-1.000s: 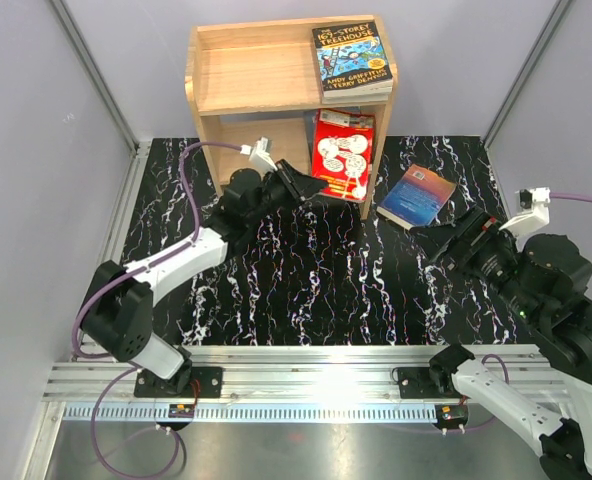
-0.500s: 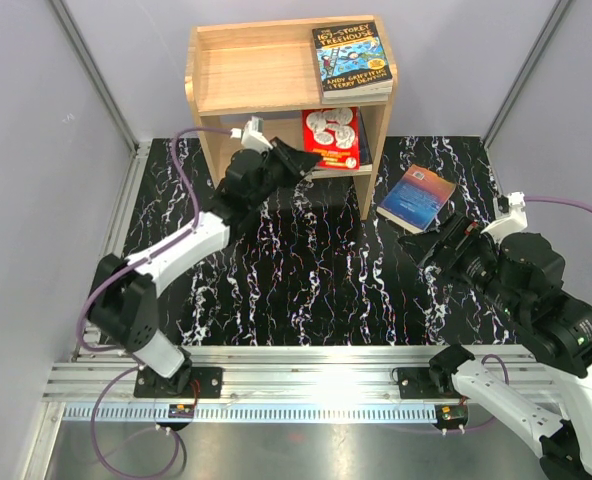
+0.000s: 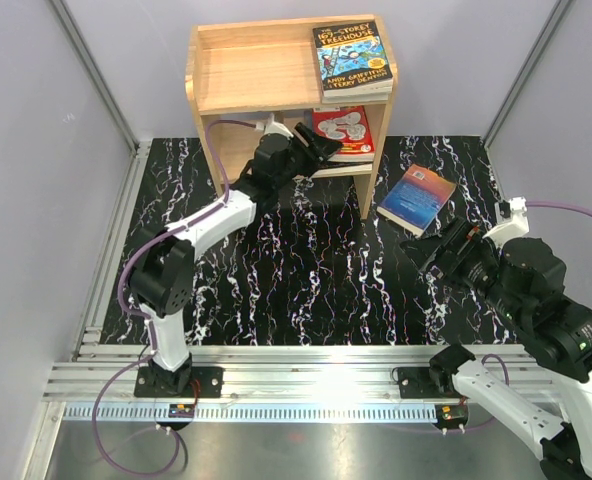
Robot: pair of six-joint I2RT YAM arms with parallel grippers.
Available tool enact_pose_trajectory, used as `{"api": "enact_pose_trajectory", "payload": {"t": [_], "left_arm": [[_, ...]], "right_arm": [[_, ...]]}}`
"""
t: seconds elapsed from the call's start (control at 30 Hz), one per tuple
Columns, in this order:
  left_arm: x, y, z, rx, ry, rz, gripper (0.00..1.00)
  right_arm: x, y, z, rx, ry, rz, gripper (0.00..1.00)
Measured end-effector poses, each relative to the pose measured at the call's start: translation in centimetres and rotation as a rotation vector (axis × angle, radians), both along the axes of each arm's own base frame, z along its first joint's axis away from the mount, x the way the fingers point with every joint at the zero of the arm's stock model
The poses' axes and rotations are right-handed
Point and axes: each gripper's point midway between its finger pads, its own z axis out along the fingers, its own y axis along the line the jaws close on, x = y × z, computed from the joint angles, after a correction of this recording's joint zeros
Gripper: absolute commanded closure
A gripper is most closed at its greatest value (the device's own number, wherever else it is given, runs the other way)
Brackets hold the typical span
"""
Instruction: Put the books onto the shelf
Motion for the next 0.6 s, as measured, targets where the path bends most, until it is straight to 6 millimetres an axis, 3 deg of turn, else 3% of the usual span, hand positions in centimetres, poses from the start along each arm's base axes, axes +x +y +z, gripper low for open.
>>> {"api": "enact_pose_trajectory", "payload": {"t": [0.03,0.07,0.13,0.4,0.6], "left_arm": [[-0.1,-0.3,0.6,-0.006,-0.009,-0.005,0.29],[-0.2,-0.5,1.0,-0.008,-0.018,-0.011,0.15],[-0.6,-1.0,1.6,-0.007,-0.033,-0.027,0.01],[-1.9,-0.9,2.3,0.204,0.05,-0.046,0.01],[-3.2,0.6,0.9,0.363,0.173,-0.023,0.01]], "right_arm": [[0.0,0.0,-0.1,-0.002,0.002,-0.002,0.0],[0.1,0.0,-0.3,-0.004,0.005,-0.002,0.0],[0.1,0.0,-0.6,-0.008,0.012,-0.002,0.0],[0.3,0.2,-1.9,-0.015,0.039,-0.004,0.0],[0.5,0.4,-2.7,-0.016,0.058,-0.007,0.0]]}}
